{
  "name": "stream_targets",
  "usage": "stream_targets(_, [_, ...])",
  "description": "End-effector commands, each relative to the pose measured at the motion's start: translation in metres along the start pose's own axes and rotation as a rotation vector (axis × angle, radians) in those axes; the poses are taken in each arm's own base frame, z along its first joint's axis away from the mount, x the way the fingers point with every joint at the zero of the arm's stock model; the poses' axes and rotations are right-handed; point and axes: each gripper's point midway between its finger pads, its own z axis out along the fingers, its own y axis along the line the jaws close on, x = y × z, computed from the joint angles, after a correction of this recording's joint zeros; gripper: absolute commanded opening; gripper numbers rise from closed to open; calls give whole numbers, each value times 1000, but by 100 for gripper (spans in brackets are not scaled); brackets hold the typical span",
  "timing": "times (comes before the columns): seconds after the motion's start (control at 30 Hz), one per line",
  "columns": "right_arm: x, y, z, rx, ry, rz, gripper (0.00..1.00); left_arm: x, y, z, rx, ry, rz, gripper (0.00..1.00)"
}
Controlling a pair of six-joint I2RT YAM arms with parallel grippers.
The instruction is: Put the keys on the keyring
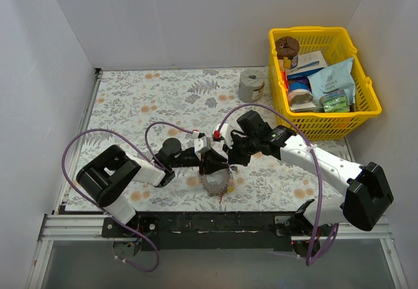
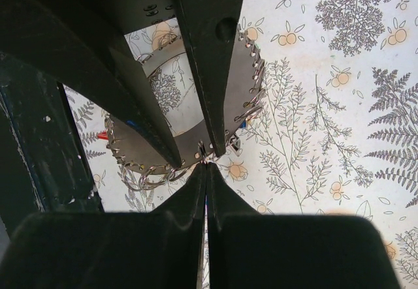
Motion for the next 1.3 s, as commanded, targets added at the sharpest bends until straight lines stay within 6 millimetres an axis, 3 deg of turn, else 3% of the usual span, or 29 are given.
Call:
stream_targets(0.0, [-24, 2, -9, 2, -84, -46, 1, -9, 2, 5, 8, -20, 41, 25])
stream_targets(0.27, [-24, 3, -7, -7, -87, -46, 1, -7, 2, 7, 25, -9, 27, 1])
stream_targets(0.5, [-29, 2, -8, 1, -114, -46, 1, -9, 2, 7, 22, -19, 25, 0])
stream_targets(0.57, [-31, 2, -8, -1, -120, -44, 9, -12, 1, 6, 13, -37, 30, 0])
stream_targets(0.8, [-41, 3, -15, 27, -209, -57, 50, -31, -1, -2, -38, -148, 7, 0])
stream_targets(0.9, [-44, 0, -21, 54, -262, -57, 62, -40, -5, -6, -40, -206, 1, 0])
stream_targets(1.0, [-44, -2, -28, 47, -309, -45, 66, -47, -7, -11, -45, -256, 1, 0])
stream_targets(1.27, [-37, -7, -35, 24, -371, -4, 65, -65, -16, -26, -41, -365, 30, 0])
